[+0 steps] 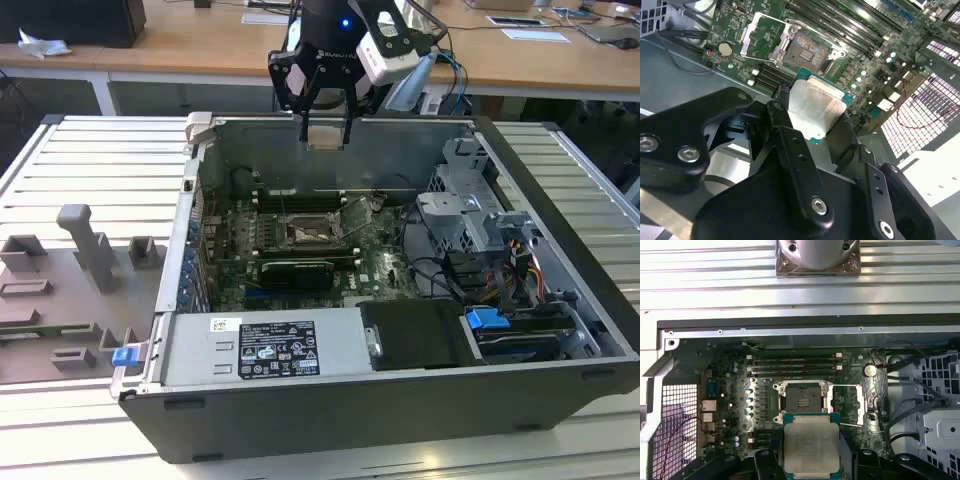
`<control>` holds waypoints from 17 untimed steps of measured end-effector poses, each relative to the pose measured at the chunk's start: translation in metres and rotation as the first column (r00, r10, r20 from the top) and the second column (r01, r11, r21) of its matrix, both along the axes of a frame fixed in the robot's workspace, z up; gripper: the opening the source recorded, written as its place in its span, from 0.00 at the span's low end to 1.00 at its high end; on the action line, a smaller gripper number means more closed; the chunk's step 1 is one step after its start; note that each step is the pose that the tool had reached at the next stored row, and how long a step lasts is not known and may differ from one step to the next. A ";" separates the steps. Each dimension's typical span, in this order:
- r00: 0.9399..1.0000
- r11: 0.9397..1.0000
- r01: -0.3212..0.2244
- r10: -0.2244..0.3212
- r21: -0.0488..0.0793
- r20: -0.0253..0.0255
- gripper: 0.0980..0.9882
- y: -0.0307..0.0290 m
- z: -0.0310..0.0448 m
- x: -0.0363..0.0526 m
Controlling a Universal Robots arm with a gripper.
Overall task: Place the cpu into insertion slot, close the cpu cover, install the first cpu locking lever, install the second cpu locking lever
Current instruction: 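Place the cpu into insertion slot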
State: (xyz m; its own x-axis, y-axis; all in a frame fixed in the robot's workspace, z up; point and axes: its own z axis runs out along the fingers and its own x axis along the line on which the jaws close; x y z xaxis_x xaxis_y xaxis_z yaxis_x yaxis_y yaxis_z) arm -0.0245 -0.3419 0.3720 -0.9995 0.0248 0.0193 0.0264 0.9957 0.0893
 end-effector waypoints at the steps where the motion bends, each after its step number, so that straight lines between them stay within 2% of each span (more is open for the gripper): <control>1: 1.000 1.000 0.001 -0.001 0.000 0.000 0.50 0.0000 0.0000 0.0000; 17: 1.000 1.000 0.027 -0.027 0.000 0.000 0.50 0.0000 0.0000 0.0000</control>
